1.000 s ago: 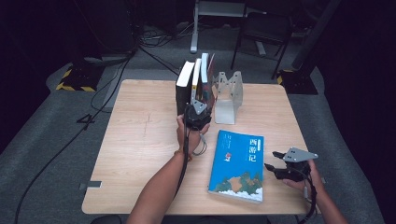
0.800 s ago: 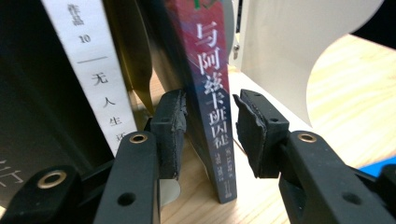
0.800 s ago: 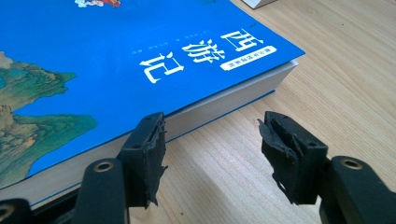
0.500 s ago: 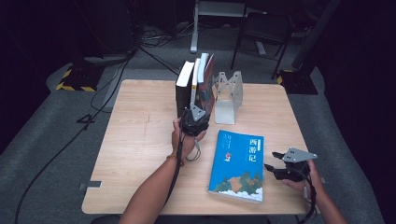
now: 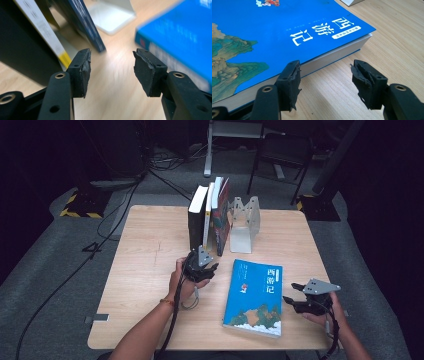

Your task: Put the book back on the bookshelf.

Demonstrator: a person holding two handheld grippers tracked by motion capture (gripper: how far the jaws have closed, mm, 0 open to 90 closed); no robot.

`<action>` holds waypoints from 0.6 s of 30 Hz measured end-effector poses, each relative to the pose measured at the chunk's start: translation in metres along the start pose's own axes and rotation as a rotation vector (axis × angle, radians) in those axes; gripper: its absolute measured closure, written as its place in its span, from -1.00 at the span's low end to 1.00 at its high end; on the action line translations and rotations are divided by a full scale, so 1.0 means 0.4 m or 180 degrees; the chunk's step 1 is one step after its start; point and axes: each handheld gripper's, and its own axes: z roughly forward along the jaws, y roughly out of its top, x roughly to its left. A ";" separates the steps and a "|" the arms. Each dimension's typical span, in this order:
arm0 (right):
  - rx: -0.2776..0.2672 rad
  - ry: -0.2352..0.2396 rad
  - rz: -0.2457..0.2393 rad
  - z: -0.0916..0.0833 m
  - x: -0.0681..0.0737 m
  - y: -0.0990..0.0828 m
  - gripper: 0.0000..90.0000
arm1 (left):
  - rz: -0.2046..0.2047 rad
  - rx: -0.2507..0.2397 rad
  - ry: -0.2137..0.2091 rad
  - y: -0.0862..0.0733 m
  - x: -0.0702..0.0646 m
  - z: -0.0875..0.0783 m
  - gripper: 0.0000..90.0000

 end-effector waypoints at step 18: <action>0.0193 0.0075 -0.0091 -0.006 0.000 -0.007 -0.19 | 0.0259 0.0284 -0.0747 -0.107 -0.049 -0.079 -0.25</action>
